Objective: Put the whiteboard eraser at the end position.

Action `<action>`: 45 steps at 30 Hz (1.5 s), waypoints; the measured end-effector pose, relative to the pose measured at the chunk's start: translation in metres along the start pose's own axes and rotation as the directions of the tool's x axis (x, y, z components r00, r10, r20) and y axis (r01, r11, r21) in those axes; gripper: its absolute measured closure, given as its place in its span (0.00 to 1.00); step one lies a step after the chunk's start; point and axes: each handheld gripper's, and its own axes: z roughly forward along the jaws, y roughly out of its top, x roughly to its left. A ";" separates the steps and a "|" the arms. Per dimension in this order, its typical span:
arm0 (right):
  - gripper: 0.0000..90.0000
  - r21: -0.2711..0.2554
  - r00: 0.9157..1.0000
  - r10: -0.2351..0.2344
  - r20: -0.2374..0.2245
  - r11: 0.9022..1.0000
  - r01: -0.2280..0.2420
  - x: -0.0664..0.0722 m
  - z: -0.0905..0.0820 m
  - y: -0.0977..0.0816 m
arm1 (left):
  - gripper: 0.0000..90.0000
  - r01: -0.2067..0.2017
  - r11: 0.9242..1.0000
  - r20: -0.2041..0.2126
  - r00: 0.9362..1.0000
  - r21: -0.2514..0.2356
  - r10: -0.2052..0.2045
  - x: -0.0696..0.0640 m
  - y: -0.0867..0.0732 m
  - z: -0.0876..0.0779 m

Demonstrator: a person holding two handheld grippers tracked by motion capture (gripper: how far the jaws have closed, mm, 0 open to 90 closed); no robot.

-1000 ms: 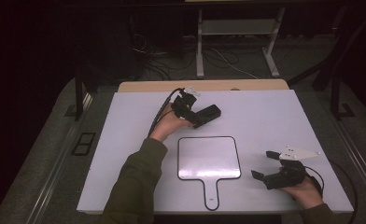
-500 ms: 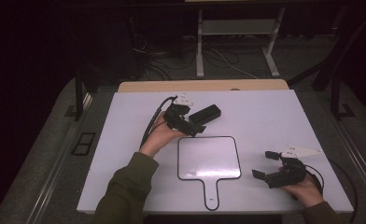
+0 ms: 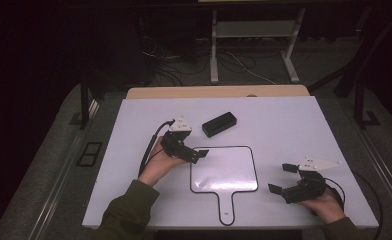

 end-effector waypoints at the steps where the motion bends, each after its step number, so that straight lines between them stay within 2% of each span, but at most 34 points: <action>1: 0.00 0.000 1.000 -0.001 0.001 1.000 0.001 0.000 0.000 0.000 | 0.00 -0.002 1.000 -0.002 1.000 0.001 0.002 -0.001 -0.003 -0.002; 7: 0.00 -0.002 1.000 -0.002 0.000 1.000 0.002 0.000 0.000 0.000 | 0.00 0.015 0.999 -0.018 1.000 -0.037 -0.016 -0.008 -0.019 -0.017; 11: 0.00 -0.001 1.000 -0.003 0.001 1.000 0.003 0.000 0.001 0.000 | 0.00 0.027 0.999 -0.017 0.999 -0.044 -0.028 -0.012 -0.029 -0.024; 15: 0.00 0.000 1.000 -0.005 0.001 1.000 0.005 0.000 0.001 0.000 | 0.00 0.018 0.999 -0.030 0.999 -0.044 -0.020 -0.017 -0.041 -0.032; 20: 0.00 0.000 1.000 -0.008 0.007 1.000 0.008 0.000 0.000 0.000 | 0.00 0.059 0.996 -0.020 0.998 -0.071 -0.061 -0.024 -0.056 -0.041; 29: 0.00 0.001 1.000 -0.010 0.009 1.000 0.010 0.000 0.001 0.000 | 0.00 0.058 0.993 -0.039 0.997 -0.100 -0.062 -0.033 -0.074 -0.054; 34: 0.00 0.003 1.000 -0.012 0.012 1.000 0.012 0.000 0.001 -0.001 | 0.00 0.065 0.992 -0.029 0.997 -0.113 -0.068 -0.037 -0.083 -0.058; 39: 0.00 0.002 1.000 -0.010 0.013 1.000 0.010 0.000 0.000 -0.001 | 0.00 0.072 0.993 -0.022 0.997 -0.093 -0.074 -0.040 -0.091 -0.060; 45: 0.00 0.002 1.000 -0.012 0.016 1.000 0.012 0.001 0.001 -0.001 | 0.00 0.048 0.997 -0.039 0.998 -0.059 -0.050 -0.043 -0.096 -0.061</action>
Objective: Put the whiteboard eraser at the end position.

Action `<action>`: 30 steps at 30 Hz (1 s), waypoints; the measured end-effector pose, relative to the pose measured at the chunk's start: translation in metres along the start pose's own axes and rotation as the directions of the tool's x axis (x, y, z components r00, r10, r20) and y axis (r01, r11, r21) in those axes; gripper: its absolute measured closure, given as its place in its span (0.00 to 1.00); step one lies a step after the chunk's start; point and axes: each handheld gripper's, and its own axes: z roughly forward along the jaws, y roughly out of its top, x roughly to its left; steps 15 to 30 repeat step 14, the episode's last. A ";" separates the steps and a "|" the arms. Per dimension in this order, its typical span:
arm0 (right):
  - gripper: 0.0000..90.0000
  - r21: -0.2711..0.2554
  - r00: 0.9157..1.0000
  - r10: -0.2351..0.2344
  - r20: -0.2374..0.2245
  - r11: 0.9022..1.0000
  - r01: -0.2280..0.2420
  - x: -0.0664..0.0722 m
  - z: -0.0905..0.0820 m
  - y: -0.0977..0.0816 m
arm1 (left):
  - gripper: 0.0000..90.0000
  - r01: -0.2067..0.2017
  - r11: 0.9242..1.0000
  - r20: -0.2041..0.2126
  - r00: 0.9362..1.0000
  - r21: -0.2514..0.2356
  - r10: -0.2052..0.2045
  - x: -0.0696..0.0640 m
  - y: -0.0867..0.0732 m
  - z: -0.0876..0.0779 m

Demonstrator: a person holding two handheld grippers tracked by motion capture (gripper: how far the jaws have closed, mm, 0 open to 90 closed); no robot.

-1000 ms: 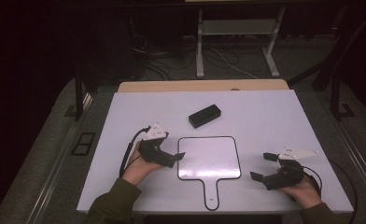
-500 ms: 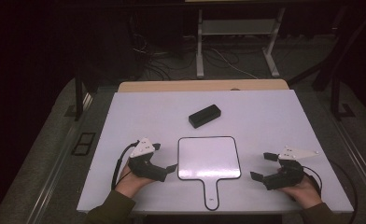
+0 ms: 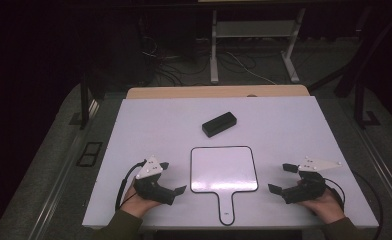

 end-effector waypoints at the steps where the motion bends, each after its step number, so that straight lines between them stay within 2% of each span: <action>1: 0.00 0.000 1.000 0.001 0.000 1.000 -0.001 0.000 0.000 0.000 | 0.00 -0.003 1.000 -0.002 1.000 0.007 0.003 0.001 0.000 0.000; 3: 0.00 0.001 1.000 0.000 0.002 1.000 0.000 0.000 0.000 0.000 | 0.00 0.007 1.000 -0.004 1.000 0.003 -0.007 0.001 -0.001 0.001; 30: 0.00 0.004 1.000 -0.006 0.003 1.000 0.006 0.001 0.001 0.000 | 0.00 0.005 1.000 -0.002 1.000 0.005 -0.005 0.002 0.000 0.000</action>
